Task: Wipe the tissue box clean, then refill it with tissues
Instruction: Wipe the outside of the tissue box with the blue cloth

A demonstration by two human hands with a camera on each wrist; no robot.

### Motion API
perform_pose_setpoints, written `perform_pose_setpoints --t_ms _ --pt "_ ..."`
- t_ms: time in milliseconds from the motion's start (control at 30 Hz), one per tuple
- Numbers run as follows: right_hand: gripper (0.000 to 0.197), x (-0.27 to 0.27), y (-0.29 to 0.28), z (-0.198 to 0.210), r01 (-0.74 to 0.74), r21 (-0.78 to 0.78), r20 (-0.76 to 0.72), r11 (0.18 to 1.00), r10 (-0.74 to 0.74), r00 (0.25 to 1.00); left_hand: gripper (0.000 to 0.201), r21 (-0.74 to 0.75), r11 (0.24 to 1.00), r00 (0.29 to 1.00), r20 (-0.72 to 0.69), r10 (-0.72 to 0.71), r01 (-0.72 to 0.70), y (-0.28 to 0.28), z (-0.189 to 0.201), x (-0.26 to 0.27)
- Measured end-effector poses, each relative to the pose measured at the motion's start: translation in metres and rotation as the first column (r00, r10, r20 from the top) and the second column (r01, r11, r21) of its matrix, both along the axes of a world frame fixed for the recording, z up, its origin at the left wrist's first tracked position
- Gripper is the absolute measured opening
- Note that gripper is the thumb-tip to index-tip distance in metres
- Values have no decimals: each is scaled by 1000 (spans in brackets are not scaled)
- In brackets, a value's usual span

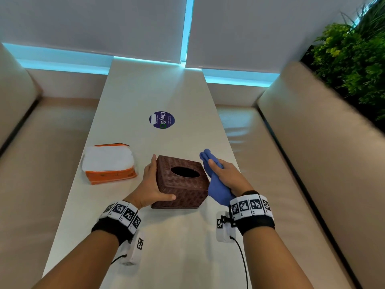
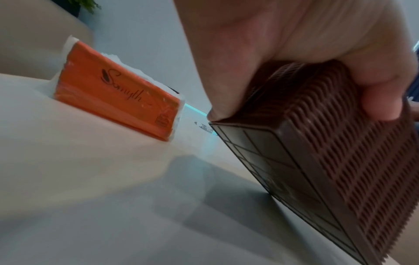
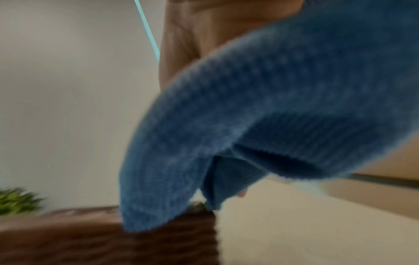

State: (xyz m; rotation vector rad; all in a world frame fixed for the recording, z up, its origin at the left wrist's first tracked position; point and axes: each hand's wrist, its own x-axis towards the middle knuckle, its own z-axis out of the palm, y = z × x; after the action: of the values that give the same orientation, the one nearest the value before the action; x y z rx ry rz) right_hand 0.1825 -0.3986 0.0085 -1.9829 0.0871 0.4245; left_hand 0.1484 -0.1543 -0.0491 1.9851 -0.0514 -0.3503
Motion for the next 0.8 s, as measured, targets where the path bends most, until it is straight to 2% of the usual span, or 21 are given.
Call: perform_pose_setpoints --t_ms 100,200,267,333,400,500,567,633,700,800 --pt "66 4 25 -22 -100 -148 -78 984 90 993 155 115 991 997 24 -77 74 0 -1 0" --pt "71 2 44 -43 -55 -266 -98 962 30 995 142 166 982 981 153 -118 92 1 0 2" --pt "64 0 52 -43 -69 -313 -26 947 64 998 138 182 979 971 198 -131 95 2 3 6" --pt "56 -2 62 -35 -136 -349 83 927 175 981 135 189 977 964 225 -138 96 2 6 10" --pt "51 -6 77 -22 -196 -302 192 933 261 946 129 198 976 956 258 -143 93 1 10 14" --pt "49 -12 91 -16 -273 -229 257 934 329 909 124 199 976 957 258 -135 84 0 13 16" --pt "48 -9 87 -25 -227 -278 246 933 298 922 126 211 974 955 262 -139 84 1 12 15" --pt "48 0 75 -36 -59 -342 161 938 120 980 130 221 971 953 260 -152 94 3 10 15" --pt "48 6 62 -42 52 -329 46 943 -38 998 132 213 971 951 259 -168 113 1 11 15" --pt "47 6 59 -36 -4 -265 36 964 14 999 132 221 969 950 262 -169 111 -4 15 19"
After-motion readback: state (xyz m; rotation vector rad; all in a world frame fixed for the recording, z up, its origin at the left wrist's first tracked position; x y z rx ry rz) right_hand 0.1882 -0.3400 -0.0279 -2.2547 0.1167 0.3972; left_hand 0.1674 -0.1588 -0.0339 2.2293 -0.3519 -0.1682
